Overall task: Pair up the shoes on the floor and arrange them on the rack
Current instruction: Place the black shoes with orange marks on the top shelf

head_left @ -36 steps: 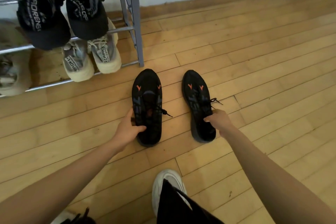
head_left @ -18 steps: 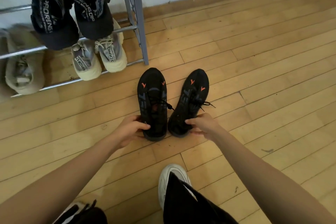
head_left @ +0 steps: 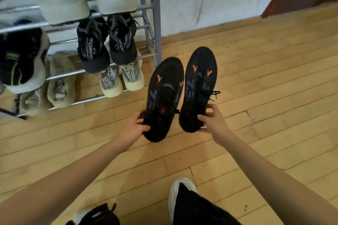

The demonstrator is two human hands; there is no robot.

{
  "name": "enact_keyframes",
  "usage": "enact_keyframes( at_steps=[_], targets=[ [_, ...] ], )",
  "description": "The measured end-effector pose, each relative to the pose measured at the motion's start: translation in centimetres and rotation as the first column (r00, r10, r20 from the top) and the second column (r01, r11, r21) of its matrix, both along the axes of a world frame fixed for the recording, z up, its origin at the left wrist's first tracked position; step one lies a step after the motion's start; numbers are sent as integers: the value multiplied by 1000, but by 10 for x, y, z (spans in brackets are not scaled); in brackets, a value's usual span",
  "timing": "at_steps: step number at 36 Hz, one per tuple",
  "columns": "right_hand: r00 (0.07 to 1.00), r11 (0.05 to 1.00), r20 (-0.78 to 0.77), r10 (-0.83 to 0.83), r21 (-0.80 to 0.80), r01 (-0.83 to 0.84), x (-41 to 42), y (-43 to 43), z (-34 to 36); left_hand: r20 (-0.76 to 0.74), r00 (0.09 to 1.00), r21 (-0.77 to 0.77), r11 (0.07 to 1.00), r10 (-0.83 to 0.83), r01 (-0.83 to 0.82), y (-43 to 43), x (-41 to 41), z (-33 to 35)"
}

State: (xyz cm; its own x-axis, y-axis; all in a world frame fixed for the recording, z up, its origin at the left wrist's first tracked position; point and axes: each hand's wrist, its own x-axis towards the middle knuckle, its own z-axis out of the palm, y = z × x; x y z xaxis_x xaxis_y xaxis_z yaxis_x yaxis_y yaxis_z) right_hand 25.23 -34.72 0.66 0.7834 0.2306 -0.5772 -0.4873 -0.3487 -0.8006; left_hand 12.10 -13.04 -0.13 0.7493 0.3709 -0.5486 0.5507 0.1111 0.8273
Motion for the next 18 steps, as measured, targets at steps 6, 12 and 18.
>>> enact_keyframes(
  at_steps=[6,12,18],
  targets=[
    [972,999,232,26,37,-35,13,13,60,151,988,59,998,22,-31,14,9,60],
    [940,989,339,32,124,-79,14,22,129,335,941,150,984,44,-100,29,14,130],
    [885,981,461,66,131,-141,10,31,200,446,894,212,965,44,-153,38,6,197]
  ],
)
